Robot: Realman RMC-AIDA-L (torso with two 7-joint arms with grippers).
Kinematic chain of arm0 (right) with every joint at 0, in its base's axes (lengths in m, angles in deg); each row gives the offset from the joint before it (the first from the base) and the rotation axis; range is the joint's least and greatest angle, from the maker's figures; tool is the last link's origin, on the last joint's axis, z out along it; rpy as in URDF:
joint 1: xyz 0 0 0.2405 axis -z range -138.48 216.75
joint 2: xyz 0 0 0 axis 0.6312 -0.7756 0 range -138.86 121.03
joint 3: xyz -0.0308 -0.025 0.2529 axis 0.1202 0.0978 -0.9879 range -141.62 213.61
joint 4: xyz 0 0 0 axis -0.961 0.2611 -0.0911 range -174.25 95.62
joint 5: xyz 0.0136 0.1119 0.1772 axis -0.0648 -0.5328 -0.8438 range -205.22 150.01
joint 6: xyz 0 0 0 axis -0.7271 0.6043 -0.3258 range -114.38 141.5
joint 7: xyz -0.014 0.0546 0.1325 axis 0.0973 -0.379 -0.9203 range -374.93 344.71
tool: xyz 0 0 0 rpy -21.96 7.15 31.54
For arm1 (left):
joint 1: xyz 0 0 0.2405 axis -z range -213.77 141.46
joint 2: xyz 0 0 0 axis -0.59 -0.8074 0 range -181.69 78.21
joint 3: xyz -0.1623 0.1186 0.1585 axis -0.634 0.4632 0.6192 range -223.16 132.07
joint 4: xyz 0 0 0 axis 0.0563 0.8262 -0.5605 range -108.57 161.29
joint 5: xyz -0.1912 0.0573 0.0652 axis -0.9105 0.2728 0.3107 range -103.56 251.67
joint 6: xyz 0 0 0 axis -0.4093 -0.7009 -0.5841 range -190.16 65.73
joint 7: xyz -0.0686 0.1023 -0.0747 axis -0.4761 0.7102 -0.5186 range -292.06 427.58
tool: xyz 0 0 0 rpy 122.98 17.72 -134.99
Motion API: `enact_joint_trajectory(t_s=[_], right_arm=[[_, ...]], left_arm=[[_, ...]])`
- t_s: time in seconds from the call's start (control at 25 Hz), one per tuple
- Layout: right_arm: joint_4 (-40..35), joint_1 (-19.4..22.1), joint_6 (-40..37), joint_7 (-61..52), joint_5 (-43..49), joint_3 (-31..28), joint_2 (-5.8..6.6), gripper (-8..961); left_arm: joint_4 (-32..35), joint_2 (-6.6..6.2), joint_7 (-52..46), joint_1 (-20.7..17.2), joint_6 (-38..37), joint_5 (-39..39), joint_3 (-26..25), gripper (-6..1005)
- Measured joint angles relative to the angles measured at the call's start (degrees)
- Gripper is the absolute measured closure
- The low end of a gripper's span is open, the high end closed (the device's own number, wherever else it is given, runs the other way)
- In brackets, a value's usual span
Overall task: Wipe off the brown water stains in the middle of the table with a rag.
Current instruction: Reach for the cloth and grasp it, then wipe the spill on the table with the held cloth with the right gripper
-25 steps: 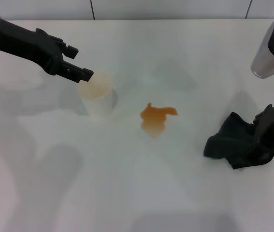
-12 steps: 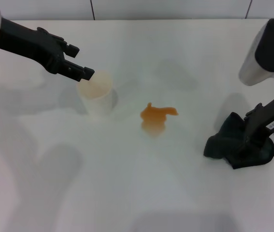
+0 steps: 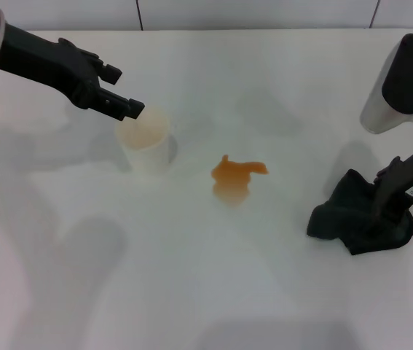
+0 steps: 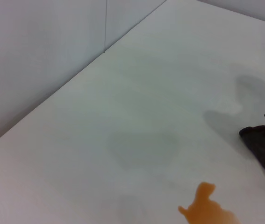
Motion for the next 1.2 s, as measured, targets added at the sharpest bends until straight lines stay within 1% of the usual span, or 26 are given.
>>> enact_joint_trajectory(t_s=[0.24,0.52,0.68,1.0,1.2], right_arm=[[0.4,0.1,0.0,-0.1,0.4,0.2,-0.03,153],[0.1,0.1,-0.4,-0.1,0.8,2.5,-0.02,454],[0.0,-0.1,-0.7,-0.7,2.7,4.2,-0.03,624],[-2.5,0.5,-0.4,-1.0,2.7,5.3,-0.07,841],[-4.1,0.7,-0.5,-1.6,2.2,6.7,-0.17,843]], left_arm=[[0.0,0.01,-0.3,0.2,0.0,0.0,0.0,166],[0.0,0.02,-0.7,0.3,0.1,-0.1,0.0,166],[0.0,0.02,-0.9,0.3,0.1,0.1,0.0,166],[0.1,0.02,-1.0,0.1,0.1,0.3,0.0,166],[0.1,0.01,-1.1,0.0,0.2,0.3,0.0,167]])
